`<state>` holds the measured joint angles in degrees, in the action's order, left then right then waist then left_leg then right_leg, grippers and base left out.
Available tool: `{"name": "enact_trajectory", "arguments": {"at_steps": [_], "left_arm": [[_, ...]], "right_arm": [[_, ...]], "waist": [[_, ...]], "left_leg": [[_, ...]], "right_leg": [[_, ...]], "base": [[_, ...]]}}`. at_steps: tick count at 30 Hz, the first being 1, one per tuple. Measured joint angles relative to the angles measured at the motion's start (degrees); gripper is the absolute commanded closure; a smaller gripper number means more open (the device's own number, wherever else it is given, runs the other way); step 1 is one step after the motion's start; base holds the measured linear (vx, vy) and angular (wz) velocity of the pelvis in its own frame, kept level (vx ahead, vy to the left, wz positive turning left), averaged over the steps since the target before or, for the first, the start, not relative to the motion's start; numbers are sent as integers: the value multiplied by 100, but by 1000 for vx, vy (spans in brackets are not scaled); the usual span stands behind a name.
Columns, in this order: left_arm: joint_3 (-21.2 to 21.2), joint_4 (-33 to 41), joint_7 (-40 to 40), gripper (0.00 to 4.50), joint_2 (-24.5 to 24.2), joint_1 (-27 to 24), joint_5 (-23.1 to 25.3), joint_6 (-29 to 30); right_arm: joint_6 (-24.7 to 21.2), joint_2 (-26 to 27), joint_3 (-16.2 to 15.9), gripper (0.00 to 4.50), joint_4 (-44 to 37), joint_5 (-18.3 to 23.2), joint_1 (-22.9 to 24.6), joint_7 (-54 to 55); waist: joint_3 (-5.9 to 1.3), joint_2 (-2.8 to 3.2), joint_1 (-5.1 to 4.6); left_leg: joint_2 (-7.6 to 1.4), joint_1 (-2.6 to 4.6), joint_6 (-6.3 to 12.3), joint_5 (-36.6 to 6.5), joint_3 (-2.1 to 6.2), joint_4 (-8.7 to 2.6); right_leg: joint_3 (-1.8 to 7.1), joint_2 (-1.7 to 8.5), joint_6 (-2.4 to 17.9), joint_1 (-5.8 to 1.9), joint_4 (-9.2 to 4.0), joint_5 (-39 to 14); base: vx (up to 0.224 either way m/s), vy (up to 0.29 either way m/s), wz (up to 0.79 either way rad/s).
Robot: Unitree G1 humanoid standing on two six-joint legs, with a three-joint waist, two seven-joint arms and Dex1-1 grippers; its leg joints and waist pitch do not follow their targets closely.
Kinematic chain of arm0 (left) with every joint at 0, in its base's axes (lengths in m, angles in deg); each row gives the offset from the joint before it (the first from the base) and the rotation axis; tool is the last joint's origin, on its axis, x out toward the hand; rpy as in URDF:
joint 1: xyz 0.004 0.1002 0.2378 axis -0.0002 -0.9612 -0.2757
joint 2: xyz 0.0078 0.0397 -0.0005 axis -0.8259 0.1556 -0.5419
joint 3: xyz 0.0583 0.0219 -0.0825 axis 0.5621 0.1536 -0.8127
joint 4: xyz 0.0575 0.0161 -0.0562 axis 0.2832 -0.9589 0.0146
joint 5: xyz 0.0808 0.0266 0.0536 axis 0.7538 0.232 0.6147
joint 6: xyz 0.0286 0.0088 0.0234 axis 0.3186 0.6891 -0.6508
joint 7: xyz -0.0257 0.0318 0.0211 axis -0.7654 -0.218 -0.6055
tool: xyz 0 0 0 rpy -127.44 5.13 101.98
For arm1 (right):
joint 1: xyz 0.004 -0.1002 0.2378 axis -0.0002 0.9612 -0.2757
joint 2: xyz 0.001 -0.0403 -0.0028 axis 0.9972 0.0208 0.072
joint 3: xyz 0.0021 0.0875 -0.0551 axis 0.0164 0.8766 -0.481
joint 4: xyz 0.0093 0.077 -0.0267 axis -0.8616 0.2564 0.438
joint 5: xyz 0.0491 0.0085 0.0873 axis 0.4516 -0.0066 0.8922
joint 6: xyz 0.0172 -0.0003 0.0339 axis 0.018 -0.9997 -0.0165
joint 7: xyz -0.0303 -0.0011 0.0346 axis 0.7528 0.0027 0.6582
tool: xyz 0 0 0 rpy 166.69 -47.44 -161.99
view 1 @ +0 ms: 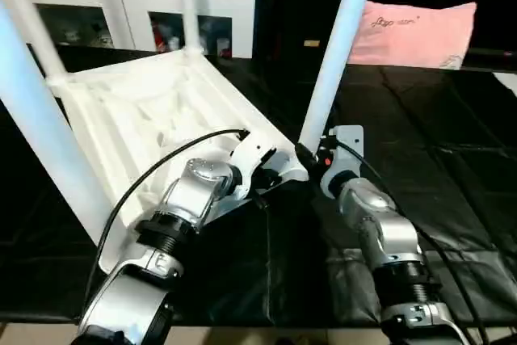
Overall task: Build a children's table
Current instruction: Rotate leg to tighten
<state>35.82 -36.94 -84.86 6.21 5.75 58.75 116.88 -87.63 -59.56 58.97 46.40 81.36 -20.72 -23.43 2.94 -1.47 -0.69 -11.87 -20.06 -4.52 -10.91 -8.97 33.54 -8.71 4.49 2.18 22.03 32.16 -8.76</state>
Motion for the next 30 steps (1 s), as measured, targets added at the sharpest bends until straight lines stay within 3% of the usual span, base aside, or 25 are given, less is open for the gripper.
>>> {"name": "enact_trajectory", "arguments": {"at_steps": [8, 15, 18, 22, 30], "left_arm": [[286, 65, -576, 450, -364, -3, -4, -440], [407, 224, -1605, 450, -1085, -176, -62, -976], [452, 223, -1919, 450, -1259, -206, -87, -1143], [551, 224, -2408, 450, -1475, -242, -174, -1412], [878, 232, -3721, 450, -1811, -297, -293, -2188]], "right_arm": [[-11, -576, -145, 104, -294, 136, 495, -845], [-2, -2069, -230, 46, -779, 686, 955, -3140], [102, -2490, -216, 30, -935, 793, 957, -3863], [106, -2858, -457, 4, -934, 965, 950, -4724], [276, -3059, -1026, 4, -728, 929, 501, -5686]], "waist": [[0, 2, 234], [2, 3, 405], [2, -1, 414], [2, 0, 458], [1, -1, 689]], "left_leg": [[-1, -10, 6, 5, -24, -52], [-2, -2, -6, -2, -64, -26], [-1, 0, -19, -11, -70, -17], [-2, 1, -19, -11, -68, 0], [-1, 0, -13, -12, -82, 6]], "right_leg": [[24, -6, 41, 54, 55, -19], [69, -5, 21, 89, 91, -32], [83, -6, 12, 83, 93, -32], [85, -6, 10, 89, 95, -30], [129, -7, 20, 88, 108, -24]], "base": [[0, 0, 0], [0, 0, 0], [0, 0, 0], [0, 0, 0], [0, 0, 0]]}}
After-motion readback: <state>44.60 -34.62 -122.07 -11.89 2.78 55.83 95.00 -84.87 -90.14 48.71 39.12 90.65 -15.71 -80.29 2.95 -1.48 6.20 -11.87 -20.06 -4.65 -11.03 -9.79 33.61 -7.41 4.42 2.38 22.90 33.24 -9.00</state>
